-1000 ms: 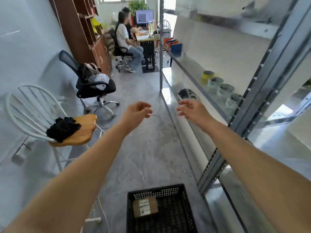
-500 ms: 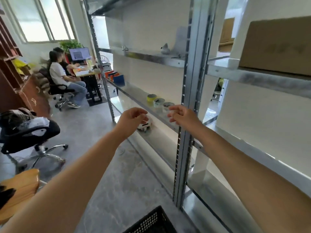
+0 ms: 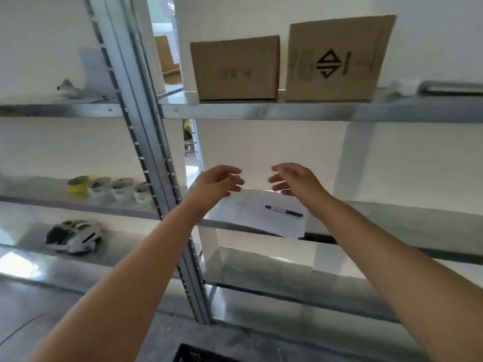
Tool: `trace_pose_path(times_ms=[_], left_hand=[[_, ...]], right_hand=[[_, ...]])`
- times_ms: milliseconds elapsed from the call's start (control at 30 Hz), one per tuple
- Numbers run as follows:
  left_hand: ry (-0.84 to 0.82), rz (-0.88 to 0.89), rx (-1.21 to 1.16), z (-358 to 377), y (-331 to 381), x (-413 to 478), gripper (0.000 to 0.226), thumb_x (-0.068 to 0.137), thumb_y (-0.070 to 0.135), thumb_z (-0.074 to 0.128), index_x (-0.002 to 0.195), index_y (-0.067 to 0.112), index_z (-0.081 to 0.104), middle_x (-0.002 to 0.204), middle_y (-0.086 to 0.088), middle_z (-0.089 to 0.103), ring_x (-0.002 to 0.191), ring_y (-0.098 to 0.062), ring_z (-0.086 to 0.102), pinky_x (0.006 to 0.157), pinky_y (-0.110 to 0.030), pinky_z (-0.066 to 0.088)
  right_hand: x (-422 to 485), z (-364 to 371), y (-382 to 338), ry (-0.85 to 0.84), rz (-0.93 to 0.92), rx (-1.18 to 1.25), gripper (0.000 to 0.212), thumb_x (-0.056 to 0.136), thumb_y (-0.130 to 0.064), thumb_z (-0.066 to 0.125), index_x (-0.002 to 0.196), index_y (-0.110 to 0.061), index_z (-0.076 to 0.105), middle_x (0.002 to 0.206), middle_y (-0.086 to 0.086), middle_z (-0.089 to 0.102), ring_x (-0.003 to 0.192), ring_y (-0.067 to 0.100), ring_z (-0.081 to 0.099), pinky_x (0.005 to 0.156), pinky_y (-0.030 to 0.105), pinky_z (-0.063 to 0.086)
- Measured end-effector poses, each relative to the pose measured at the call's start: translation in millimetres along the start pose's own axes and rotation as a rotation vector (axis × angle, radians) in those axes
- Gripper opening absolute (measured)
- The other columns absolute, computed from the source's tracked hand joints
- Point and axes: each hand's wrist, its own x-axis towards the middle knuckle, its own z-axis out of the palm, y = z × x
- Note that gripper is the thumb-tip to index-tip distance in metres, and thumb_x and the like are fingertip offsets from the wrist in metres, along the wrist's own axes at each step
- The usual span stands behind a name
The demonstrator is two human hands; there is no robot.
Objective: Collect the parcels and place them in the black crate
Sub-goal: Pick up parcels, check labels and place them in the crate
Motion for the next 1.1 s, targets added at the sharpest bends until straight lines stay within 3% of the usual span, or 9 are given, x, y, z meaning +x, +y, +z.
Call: trace_pose_path(times_ms=[233, 467, 667, 867, 1100], left_hand=[[-0.234, 0.104, -0.026, 137.9, 33.6, 43.6, 0.025, 0.091, 0.022, 0.061, 0.116, 0.026, 0.059, 0.085, 0.007, 0.076, 0.083, -0.009, 0.071, 0.082, -0.028, 0.053], [-0.389, 0.193, -0.073, 304.2, 81.4, 64.2, 0.017, 0.091, 0.018, 0.06, 0.099, 0.031, 0.065, 0.084, 0.009, 0.075, 0.081, -0.008, 0.071, 0.075, -0.022, 0.05], [-0.488, 0.204, -0.162, 426.6, 105.5, 59.2, 0.016, 0.091, 0.016, 0.06, 0.095, 0.03, 0.066, 0.082, 0.008, 0.075, 0.08, -0.009, 0.071, 0.074, -0.022, 0.05], [-0.66, 0.156, -0.208, 515.6, 122.7, 51.9, 0.014, 0.092, 0.014, 0.059, 0.098, 0.024, 0.066, 0.086, 0.004, 0.074, 0.08, -0.01, 0.07, 0.074, -0.021, 0.05], [-0.921, 0.203, -0.169, 619.4, 141.8, 54.5, 0.014, 0.092, 0.017, 0.058, 0.102, 0.023, 0.065, 0.089, 0.004, 0.073, 0.081, -0.009, 0.069, 0.075, -0.022, 0.05]], right_hand=[[-38.0, -136.6, 19.6, 0.258, 0.014, -0.007, 0.021, 0.098, -0.021, 0.043, 0.106, -0.019, 0.062, 0.091, -0.004, 0.069, 0.075, 0.009, 0.066, 0.075, 0.023, 0.051], [-92.8, -284.8, 34.1, 0.458, 0.039, -0.046, 0.022, 0.097, -0.019, 0.042, 0.108, -0.021, 0.061, 0.094, -0.004, 0.069, 0.081, 0.011, 0.066, 0.08, 0.026, 0.051], [-137.9, -381.9, 54.4, 0.583, 0.065, -0.095, 0.02, 0.097, -0.02, 0.043, 0.104, -0.025, 0.061, 0.09, -0.009, 0.069, 0.078, 0.007, 0.067, 0.075, 0.022, 0.05], [-183.7, -459.1, 73.9, 0.828, 0.128, -0.014, 0.02, 0.095, -0.018, 0.045, 0.104, -0.022, 0.063, 0.088, -0.006, 0.07, 0.075, 0.009, 0.066, 0.076, 0.023, 0.051], [-240.7, -515.8, 93.8, 1.038, 0.174, -0.078, 0.018, 0.095, -0.018, 0.046, 0.096, -0.028, 0.062, 0.083, -0.008, 0.07, 0.068, 0.005, 0.065, 0.065, 0.016, 0.049]])
